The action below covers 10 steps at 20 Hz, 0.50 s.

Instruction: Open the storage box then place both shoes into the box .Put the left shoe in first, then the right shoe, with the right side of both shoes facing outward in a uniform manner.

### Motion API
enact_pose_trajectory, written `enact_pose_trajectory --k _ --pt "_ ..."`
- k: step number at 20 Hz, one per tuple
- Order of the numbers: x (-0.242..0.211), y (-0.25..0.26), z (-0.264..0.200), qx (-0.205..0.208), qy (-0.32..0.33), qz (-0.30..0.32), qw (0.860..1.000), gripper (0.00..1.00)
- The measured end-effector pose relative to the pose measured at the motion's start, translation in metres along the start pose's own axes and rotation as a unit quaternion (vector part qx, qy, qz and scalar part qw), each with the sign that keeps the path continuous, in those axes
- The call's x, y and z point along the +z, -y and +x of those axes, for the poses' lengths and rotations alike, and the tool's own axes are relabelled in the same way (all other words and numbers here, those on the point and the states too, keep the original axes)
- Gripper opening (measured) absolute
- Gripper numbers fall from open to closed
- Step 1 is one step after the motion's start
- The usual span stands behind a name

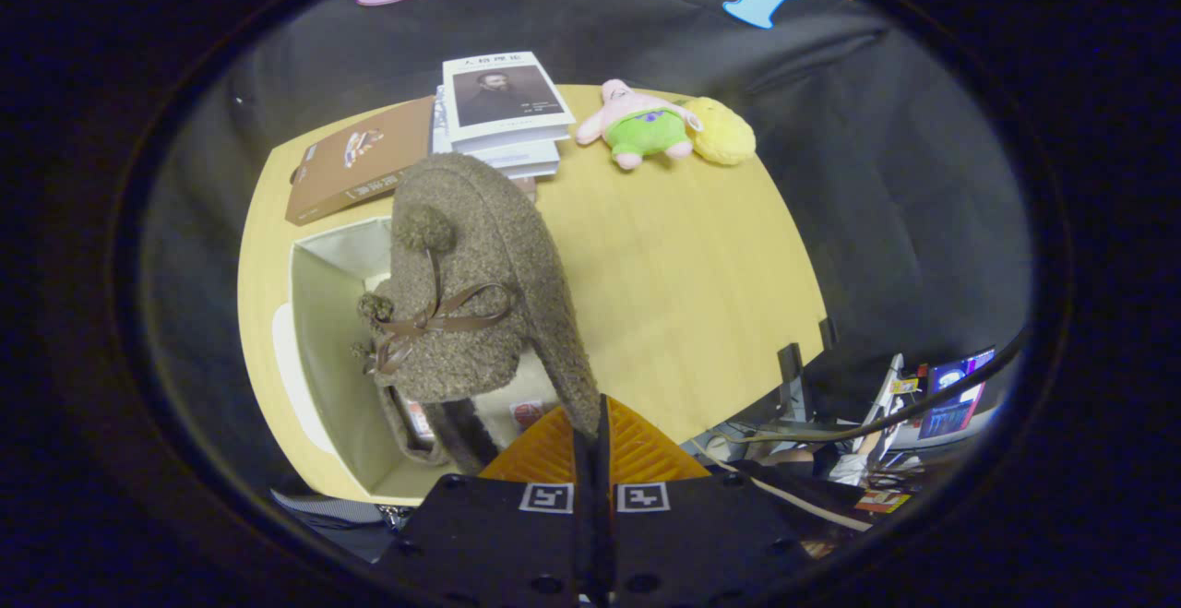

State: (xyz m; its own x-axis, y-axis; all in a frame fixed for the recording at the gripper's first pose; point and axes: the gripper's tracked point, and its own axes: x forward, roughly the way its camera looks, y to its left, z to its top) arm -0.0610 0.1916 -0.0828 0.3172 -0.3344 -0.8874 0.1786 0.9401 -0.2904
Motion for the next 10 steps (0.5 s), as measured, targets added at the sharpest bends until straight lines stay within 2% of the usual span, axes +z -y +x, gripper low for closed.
enact_pose_trajectory --k 4,10 --pt "-0.017 -0.037 0.02 0.015 -0.024 -0.01 1.0 0.03" --pt "-0.037 -0.058 0.073 0.016 -0.063 -0.042 0.997 0.05"
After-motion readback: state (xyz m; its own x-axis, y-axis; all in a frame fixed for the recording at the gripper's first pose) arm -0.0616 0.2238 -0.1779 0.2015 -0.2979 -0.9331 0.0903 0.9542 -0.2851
